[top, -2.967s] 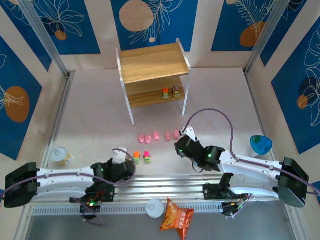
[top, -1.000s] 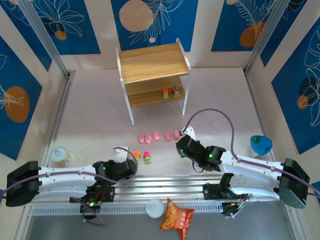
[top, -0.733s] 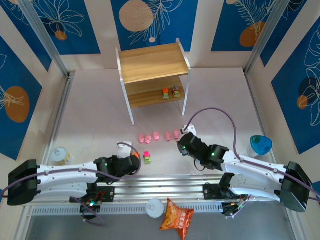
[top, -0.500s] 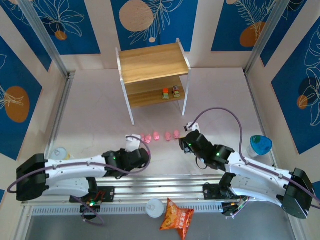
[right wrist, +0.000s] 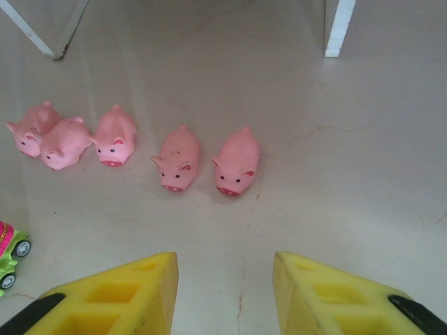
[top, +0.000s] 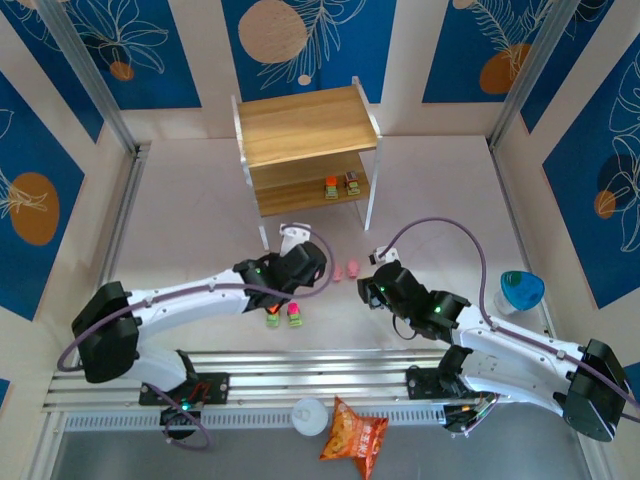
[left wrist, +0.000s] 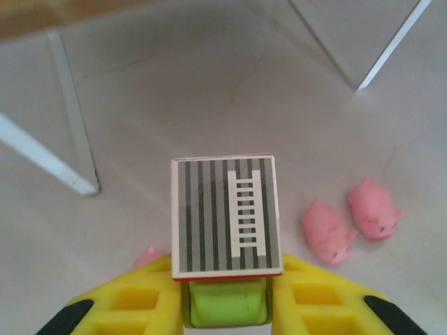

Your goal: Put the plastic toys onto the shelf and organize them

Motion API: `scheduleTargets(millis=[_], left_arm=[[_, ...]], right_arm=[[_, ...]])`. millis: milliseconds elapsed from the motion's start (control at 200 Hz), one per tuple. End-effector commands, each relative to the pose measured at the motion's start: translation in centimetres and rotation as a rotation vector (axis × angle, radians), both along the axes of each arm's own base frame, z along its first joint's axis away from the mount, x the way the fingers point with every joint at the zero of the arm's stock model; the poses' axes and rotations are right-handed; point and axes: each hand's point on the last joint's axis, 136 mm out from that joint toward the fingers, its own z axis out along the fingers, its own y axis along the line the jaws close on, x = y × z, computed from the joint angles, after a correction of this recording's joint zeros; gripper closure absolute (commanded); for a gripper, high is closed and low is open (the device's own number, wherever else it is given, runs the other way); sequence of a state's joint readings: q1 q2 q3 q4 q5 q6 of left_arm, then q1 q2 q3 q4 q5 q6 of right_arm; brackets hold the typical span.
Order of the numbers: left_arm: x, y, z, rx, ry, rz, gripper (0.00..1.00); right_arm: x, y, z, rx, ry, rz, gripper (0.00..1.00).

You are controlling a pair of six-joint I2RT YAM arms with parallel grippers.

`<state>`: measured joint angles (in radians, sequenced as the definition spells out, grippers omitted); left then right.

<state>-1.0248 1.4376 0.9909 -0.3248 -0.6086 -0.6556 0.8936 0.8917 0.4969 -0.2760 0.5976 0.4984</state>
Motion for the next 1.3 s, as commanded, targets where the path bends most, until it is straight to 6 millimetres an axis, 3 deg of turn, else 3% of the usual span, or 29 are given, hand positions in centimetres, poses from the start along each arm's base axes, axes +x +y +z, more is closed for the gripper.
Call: scheduleTargets(millis=[0, 140, 520, 1296], left_arm=[[2.1, -1.1, 2.7, -0.01, -0.044, -0.026, 0.85], [4.4, -1.6, 4.6, -0.007, -0.077, -0.018, 0.85], [9.2, -2.5, 5.6, -0.027, -0.116, 0.031, 0.85], [14.6, -3.3, 5.7, -0.04, -0.137, 0.116, 0.85]], right_arm=[[0.0, 0.4, 0.4, 0.024, -0.01, 0.015, 0.59], [0.0, 0.4, 0.4, 0.022, -0.01, 0.014, 0.59], [0.3, 0.1, 0.1, 0.027, 0.001, 0.002, 0.59], [0.8, 0.1, -0.3, 0.054, 0.03, -0.002, 0.59]])
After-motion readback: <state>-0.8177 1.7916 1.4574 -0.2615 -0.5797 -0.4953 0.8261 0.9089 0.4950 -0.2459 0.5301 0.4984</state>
